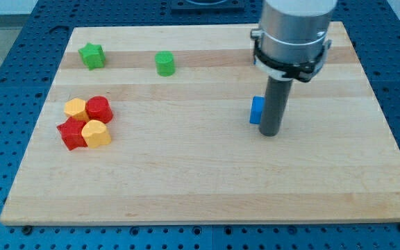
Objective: Push the blue triangle close to the blue cube
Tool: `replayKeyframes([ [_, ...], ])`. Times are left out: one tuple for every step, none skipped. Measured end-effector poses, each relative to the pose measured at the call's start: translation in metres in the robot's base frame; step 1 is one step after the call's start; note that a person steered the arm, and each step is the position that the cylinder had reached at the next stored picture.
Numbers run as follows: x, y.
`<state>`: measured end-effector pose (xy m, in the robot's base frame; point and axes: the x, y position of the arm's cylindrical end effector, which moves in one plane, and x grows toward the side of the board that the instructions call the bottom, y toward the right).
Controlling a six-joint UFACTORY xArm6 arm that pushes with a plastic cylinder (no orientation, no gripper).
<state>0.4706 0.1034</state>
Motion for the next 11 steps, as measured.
replayKeyframes([
  [-0.046, 0.0],
  [-0.082, 0.0],
  [-0.086, 0.005],
  [-0.11, 0.067],
  [-0.173, 0.104],
  [-0.204, 0.087],
  [-0.185, 0.059],
  [-0.151, 0.044],
  [-0.142, 0.029],
  [-0.182, 0.035],
  [-0.213, 0.032],
])
